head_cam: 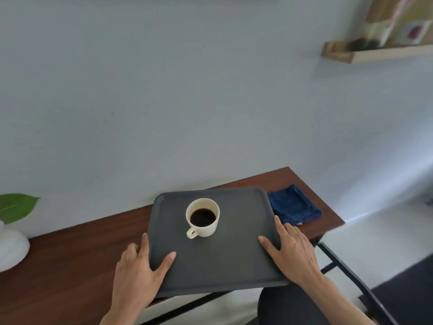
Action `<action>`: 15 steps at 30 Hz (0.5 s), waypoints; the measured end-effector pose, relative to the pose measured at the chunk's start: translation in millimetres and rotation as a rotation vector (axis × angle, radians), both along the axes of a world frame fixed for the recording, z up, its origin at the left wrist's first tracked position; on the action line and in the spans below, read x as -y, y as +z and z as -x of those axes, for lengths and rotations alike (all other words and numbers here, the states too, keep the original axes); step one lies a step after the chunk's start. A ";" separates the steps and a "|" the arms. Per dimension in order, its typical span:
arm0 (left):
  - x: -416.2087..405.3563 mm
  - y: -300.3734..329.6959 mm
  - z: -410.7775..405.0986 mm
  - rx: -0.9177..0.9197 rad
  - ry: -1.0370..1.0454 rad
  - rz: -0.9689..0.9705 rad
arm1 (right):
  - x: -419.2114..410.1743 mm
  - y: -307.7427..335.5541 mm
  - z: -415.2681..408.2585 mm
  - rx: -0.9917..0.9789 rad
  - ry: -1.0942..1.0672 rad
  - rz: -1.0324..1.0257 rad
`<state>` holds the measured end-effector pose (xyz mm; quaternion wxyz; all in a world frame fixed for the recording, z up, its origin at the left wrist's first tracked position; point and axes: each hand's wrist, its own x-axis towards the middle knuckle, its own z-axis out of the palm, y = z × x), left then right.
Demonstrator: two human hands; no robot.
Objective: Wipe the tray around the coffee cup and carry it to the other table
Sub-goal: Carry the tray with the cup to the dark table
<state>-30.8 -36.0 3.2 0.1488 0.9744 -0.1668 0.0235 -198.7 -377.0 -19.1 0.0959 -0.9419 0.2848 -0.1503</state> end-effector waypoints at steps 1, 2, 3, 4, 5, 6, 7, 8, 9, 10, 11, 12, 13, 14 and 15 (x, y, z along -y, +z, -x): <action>1.5 1.9 2.3 0.001 -0.027 0.015 | -4.3 1.8 13.1 0.006 -0.028 -0.008; 3.7 3.4 4.6 0.003 -0.056 0.028 | -8.8 3.4 26.5 0.018 -0.057 -0.018; 6.4 4.8 7.2 0.003 -0.082 0.034 | -13.2 4.4 40.2 0.030 -0.088 -0.024; 10.0 6.3 10.0 0.001 -0.109 0.033 | -17.2 5.0 54.1 0.038 -0.120 -0.028; 14.4 7.2 13.3 -0.001 -0.137 0.031 | -20.7 5.5 68.5 0.041 -0.154 -0.034; 19.4 7.7 17.3 -0.002 -0.165 0.033 | -23.6 5.8 83.2 0.043 -0.188 -0.042; 25.1 8.4 22.2 -0.002 -0.195 0.039 | -26.3 5.7 98.6 0.046 -0.222 -0.049; 31.8 9.2 27.8 -0.006 -0.227 0.049 | -28.5 5.7 114.4 0.051 -0.255 -0.051; 38.9 9.6 33.8 -0.014 -0.259 0.058 | -30.5 6.1 130.3 0.056 -0.288 -0.051; 46.8 9.9 40.1 -0.025 -0.291 0.066 | -32.5 6.7 146.6 0.064 -0.321 -0.052; 55.1 9.8 46.9 -0.034 -0.323 0.075 | -34.0 7.1 162.7 0.072 -0.355 -0.056; 63.9 9.5 54.1 -0.043 -0.356 0.085 | -35.1 7.2 178.7 0.075 -0.391 -0.060; 73.7 8.6 62.0 -0.052 -0.392 0.095 | -35.8 7.4 195.4 0.075 -0.428 -0.062; 83.9 7.7 70.9 -0.063 -0.426 0.104 | -36.1 7.9 212.2 0.073 -0.465 -0.059; 94.6 7.1 81.0 -0.073 -0.460 0.112 | -36.1 8.9 228.8 0.071 -0.500 -0.051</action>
